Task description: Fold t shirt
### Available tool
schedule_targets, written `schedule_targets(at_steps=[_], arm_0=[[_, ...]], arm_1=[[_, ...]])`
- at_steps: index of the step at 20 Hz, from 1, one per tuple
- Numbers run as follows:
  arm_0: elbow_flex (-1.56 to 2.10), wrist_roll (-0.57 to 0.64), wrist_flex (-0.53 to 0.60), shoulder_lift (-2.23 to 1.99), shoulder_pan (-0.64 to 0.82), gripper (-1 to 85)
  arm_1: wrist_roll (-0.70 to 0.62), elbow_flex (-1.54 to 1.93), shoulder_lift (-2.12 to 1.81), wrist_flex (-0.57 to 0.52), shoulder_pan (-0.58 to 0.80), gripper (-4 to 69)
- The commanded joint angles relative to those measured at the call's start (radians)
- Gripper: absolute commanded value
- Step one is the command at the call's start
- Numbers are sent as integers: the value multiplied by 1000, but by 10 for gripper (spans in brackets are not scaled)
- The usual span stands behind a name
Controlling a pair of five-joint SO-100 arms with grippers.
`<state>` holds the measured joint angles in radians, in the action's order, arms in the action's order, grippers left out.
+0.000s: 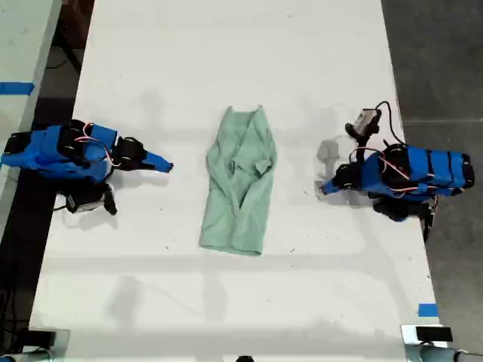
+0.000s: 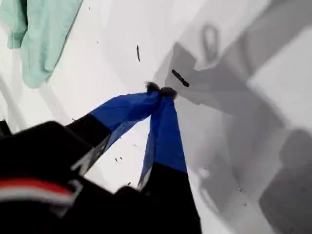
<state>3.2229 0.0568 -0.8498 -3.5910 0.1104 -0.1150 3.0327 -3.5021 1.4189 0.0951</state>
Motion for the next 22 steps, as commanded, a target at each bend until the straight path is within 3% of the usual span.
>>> schedule_targets(at_steps=[1, 11, 14, 17, 19, 21, 22], arm_0=[[3, -133, 29, -14, 2, -2], [-5, -137, 63, -3, -6, -2], [-192, -100, 160, 350, 0, -3], [-618, -109, 172, 991, -81, -3], [-994, -144, 31, 1410, -141, -1], [-1269, -144, -44, 1677, -199, 104], [-1370, -153, -89, 1770, -221, 147]], arm_1=[[74, 14, -6, -89, -83, -28], [86, 15, -5, -107, -97, -35], [57, -61, 61, -192, -83, -28], [95, -342, 499, -276, -150, -28], [133, -661, 974, -275, -212, -27], [222, -986, 1387, -198, -261, 0], [236, -1101, 1523, -198, -276, 66]])
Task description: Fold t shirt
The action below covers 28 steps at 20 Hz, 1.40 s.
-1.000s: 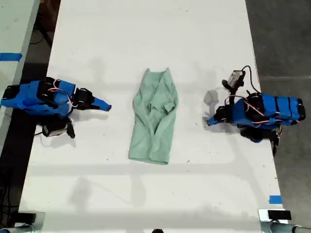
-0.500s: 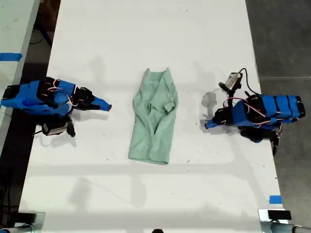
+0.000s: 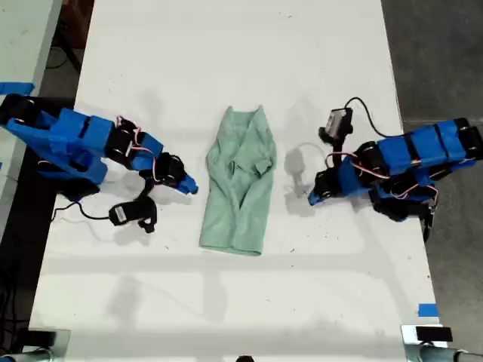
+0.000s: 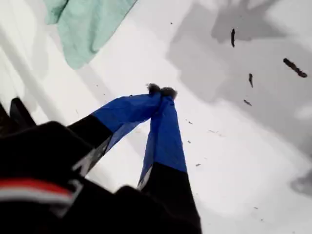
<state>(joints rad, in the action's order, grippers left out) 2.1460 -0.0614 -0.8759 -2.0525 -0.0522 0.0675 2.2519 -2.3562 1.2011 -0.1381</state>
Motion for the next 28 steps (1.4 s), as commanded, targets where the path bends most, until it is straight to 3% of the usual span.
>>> schedule_targets(at_steps=[1, 2, 4, 7, 13, 14, 15, 17, 18, 19, 23, 28], arm_0=[[-385, -66, -129, 316, -78, 184], [-469, -103, -198, 399, -97, 231], [-588, -114, -230, 546, -129, 244], [-719, -137, -245, 716, -167, 240], [-882, -170, -298, 881, -189, 233], [-992, -141, -342, 959, -192, 195], [-1115, -146, -403, 1042, -195, -2], [-1187, -156, -414, 1091, -199, -2], [-1187, -164, -419, 1088, -202, -2], [-1187, -167, -422, 1078, -204, -2], [-1187, -181, -411, 1066, -209, -2], [-1187, -264, -288, 1095, -227, -2]], arm_1=[[52, -417, 492, 12, -57, 135], [48, -512, 595, 14, -71, 206], [52, -706, 784, 60, -91, 239], [63, -988, 1009, 156, -114, 238], [34, -1170, 1154, 149, -135, 242], [32, -1192, 1173, 152, -138, 243], [32, -1201, 1187, 152, -141, 243], [44, -1197, 1203, 150, -143, 243], [46, -1195, 1210, 150, -143, 230], [49, -1193, 1220, 150, -141, 16], [89, -1195, 1226, 187, -149, -5], [94, -1210, 1206, 232, -167, -5]])
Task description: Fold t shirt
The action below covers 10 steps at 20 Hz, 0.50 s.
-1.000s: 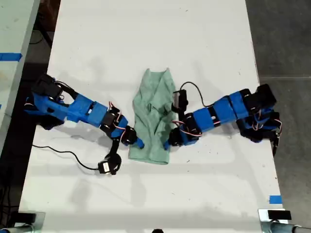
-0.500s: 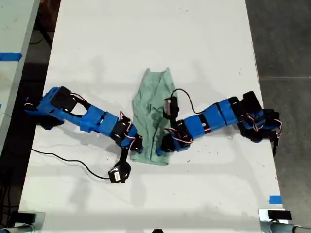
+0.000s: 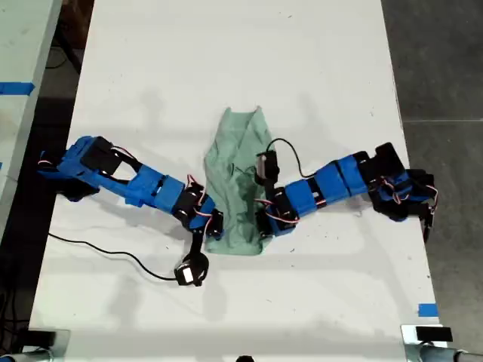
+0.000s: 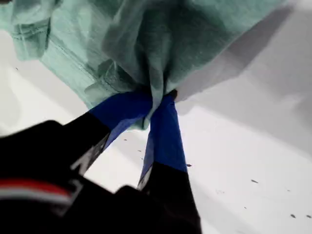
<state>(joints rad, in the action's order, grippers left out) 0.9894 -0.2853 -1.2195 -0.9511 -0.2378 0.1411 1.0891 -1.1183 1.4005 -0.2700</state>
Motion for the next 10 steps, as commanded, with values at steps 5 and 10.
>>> schedule_targets(at_steps=[5, 10], arm_0=[[-29, -60, 86, -155, -38, -3], [5, -40, -35, -399, 110, -3]], arm_1=[[-21, -100, -132, 32, -20, -5], [-209, -66, -387, 6, 140, -5]])
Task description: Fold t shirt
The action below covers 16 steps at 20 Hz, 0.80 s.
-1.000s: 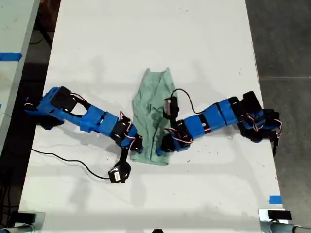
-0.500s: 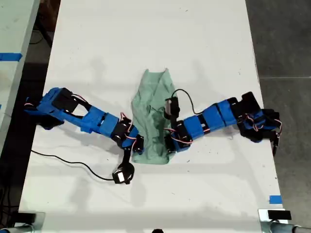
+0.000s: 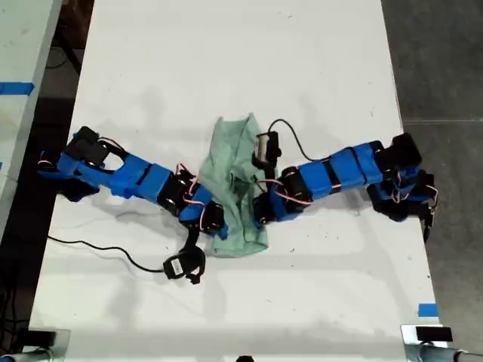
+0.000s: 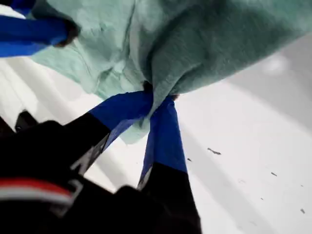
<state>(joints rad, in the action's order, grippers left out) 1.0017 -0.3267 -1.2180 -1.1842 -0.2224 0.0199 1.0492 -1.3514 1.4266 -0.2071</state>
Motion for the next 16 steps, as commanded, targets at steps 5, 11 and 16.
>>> schedule_targets(at_steps=[5, 11, 16], arm_0=[[28, 95, -225, -278, 433, -3], [29, 109, -337, -186, 676, 233], [55, 321, -377, -225, 798, 244]], arm_1=[[-348, -17, -253, -6, 405, 18], [-514, -12, -204, 84, 673, 299], [-571, -12, -209, 255, 825, 302]])
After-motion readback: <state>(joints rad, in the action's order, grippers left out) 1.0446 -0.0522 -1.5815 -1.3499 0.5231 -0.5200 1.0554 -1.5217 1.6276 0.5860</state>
